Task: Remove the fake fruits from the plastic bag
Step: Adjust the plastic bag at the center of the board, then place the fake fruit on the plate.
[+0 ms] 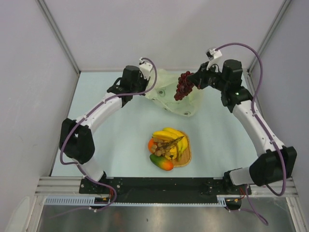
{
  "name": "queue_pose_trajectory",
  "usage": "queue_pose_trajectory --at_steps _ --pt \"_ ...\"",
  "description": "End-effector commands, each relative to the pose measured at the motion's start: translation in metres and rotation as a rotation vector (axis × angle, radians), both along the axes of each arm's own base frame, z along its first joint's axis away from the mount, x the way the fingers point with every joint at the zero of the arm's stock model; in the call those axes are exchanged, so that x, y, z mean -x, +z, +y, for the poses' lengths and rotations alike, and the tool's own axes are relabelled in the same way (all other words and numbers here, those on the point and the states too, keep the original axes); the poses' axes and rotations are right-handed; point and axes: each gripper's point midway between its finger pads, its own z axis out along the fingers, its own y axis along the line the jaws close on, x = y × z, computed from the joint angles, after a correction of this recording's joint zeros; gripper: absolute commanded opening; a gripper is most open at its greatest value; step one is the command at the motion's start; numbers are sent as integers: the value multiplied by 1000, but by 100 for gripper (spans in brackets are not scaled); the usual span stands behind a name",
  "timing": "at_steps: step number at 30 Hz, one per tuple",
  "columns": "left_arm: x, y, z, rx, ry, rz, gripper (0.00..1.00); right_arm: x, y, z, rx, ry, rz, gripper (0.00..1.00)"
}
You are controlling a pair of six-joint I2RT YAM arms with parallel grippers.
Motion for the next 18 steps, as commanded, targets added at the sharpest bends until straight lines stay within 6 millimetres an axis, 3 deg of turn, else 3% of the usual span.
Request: queue_pose_trajectory --at_steps 1,5,6,8,9,12,13,14,15,16,18 --pt "-28 29 24 -46 84 -108 0 43 64 -3 -12 77 -172 0" --pt "-45 47 67 -122 194 -196 0 77 70 -5 27 141 -190 0" --pt "-48 54 87 -132 243 -213 0 85 71 -5 55 167 -214 0" --pt "-48 56 112 -145 288 -216 0 103 65 -9 90 189 -196 0" --pt "-44 67 120 -141 302 -237 1 110 59 -12 122 202 -188 0" --pt "-36 67 144 -154 342 -240 0 134 57 -19 160 220 -188 0" --pt "-29 75 148 -153 340 -256 10 139 57 -22 177 222 -202 0" --pt "-25 72 152 -162 343 -250 35 149 61 -25 187 226 -219 0" --pt "-21 75 154 -167 346 -257 76 158 54 -27 205 238 -193 0" --pt "-11 88 153 -151 324 -279 95 164 51 -30 234 251 -208 0" --pt "3 96 148 -124 288 -282 100 179 44 -38 266 245 -182 0"
